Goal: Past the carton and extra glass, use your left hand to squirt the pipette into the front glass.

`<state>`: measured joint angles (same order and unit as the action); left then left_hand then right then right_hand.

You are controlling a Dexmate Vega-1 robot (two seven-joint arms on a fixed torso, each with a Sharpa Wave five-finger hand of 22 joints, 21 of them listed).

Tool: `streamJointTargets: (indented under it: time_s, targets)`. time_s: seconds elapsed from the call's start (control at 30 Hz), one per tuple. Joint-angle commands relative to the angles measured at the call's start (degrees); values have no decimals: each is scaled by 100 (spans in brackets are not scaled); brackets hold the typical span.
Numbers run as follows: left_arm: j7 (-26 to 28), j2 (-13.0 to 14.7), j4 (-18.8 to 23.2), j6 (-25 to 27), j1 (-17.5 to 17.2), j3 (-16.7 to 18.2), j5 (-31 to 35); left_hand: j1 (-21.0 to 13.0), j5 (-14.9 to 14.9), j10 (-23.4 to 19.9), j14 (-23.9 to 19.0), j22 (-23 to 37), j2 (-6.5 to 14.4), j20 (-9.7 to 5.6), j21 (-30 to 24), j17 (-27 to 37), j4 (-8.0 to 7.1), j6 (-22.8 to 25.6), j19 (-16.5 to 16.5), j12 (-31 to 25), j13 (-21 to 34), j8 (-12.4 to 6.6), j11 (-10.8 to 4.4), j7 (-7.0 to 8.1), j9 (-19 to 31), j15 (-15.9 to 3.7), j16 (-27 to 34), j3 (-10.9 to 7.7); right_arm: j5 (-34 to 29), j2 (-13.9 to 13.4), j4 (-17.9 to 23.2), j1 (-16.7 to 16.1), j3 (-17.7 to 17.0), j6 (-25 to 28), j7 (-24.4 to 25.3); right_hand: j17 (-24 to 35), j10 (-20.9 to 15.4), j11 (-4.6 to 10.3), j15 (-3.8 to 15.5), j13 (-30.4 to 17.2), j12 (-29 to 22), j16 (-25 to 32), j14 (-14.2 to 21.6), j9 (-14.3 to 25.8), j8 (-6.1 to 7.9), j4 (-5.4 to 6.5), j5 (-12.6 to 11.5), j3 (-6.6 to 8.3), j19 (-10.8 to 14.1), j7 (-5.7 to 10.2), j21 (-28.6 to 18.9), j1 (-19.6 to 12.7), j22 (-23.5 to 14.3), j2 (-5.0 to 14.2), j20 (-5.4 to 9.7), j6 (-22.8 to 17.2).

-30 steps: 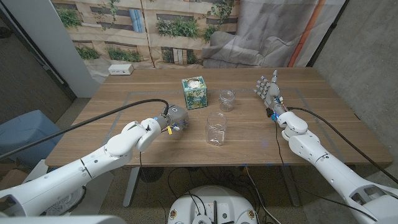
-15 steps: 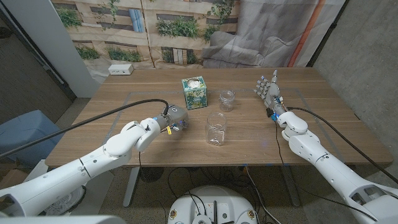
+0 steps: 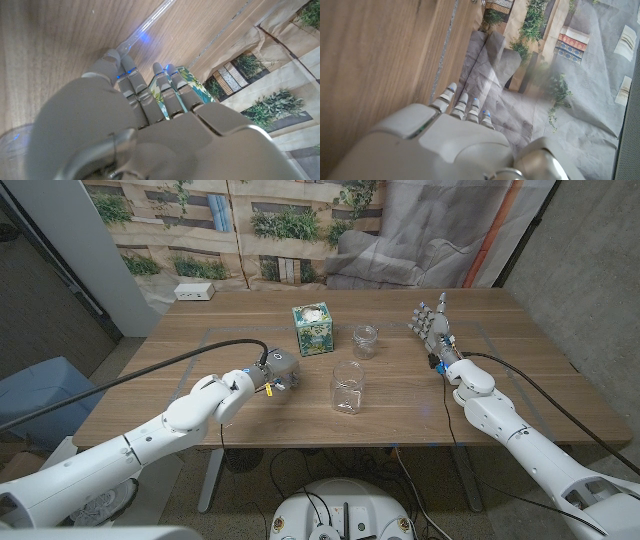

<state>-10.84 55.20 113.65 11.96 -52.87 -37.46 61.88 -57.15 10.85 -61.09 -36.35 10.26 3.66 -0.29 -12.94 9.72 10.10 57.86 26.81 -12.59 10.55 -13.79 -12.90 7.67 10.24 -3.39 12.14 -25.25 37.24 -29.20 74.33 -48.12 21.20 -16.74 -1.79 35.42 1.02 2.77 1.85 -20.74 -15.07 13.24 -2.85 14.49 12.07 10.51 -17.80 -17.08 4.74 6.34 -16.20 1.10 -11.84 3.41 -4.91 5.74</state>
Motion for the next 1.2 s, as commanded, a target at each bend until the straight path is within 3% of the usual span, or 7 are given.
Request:
streamJointTargets:
  time_s: [0.03, 1.2]
  targets:
    - [186, 88, 115, 15, -72, 135, -52, -27, -9, -66, -63, 23, 26, -34, -17, 31, -7, 43, 32, 0, 22, 19, -8, -18, 29, -850, -13, 13, 0, -1, 5, 0, 0, 4, 1, 26, -2, -6, 475, -16, -25, 35, -40, 11, 41, -5, -27, -44, 34, 49, -30, -1, -30, 335, -5, -14]
    - [557, 508, 919, 88, -602, 929, -536, -3, 10, -6, -109, 22, 56, -45, 8, 2, -30, 9, 7, 79, 21, 102, -8, 17, 40, -811, -97, 14, -2, 2, 0, 3, 1, 2, 1, 26, -3, 1, 483, -18, -25, 34, -46, 11, 40, -4, -28, -44, 33, 56, -29, 0, -30, 335, -5, -10]
